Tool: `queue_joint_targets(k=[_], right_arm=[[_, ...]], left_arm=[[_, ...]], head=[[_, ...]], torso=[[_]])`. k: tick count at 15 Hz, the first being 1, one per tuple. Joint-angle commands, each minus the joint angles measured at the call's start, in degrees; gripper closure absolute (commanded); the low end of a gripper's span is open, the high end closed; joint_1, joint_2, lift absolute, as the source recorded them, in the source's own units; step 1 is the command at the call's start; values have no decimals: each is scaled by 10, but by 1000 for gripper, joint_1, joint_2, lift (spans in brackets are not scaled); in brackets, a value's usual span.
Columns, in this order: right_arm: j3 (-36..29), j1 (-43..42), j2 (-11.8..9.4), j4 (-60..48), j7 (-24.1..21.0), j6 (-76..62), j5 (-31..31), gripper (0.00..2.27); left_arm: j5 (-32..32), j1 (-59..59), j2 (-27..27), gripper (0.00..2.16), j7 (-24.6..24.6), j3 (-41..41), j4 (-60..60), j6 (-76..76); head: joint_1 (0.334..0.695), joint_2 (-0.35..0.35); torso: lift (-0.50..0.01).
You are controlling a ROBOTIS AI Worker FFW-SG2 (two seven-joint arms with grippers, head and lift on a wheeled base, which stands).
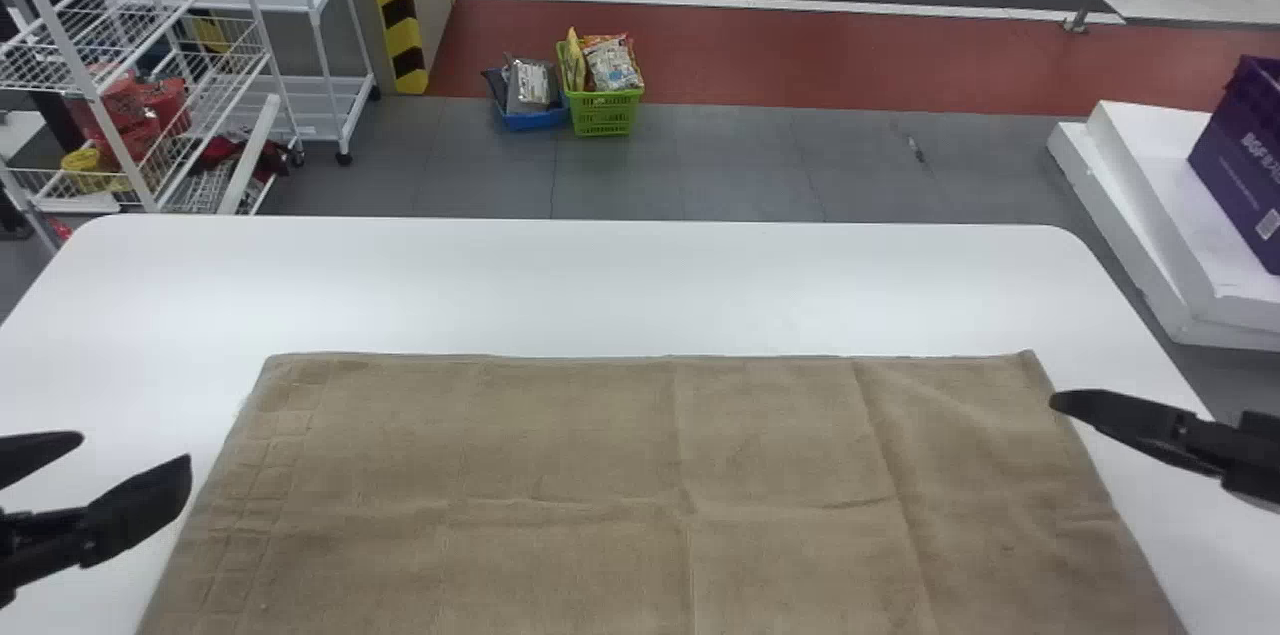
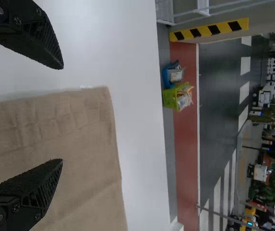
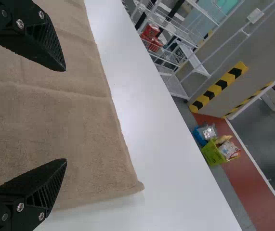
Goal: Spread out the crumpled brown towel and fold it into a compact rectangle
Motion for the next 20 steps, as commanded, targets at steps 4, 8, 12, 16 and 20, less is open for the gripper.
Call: queue_joint_targets(k=[4, 8, 12, 16, 20], right_arm=[[29, -94, -9, 77, -3, 16, 68, 154], [33, -135, -44, 154, -3, 7, 90, 164], [57, -186, -85, 223, -3, 4, 118, 181], [91, -228, -98, 311, -20, -59, 159, 218], [112, -252, -97, 372, -35, -112, 165, 282]], left_arm=[[-3, -94, 3, 181, 4, -45, 86, 23], [-9, -132, 7, 184, 5, -56, 135, 23], [-10, -132, 8, 184, 5, -55, 144, 21], [-10, -126, 8, 184, 5, -52, 145, 21], [-10, -119, 8, 184, 5, -51, 146, 21]], head=[[695, -70], [695, -102], [695, -140], [695, -170], [695, -184]], torso=[[-127], [-127], [-127], [-127], [-127]])
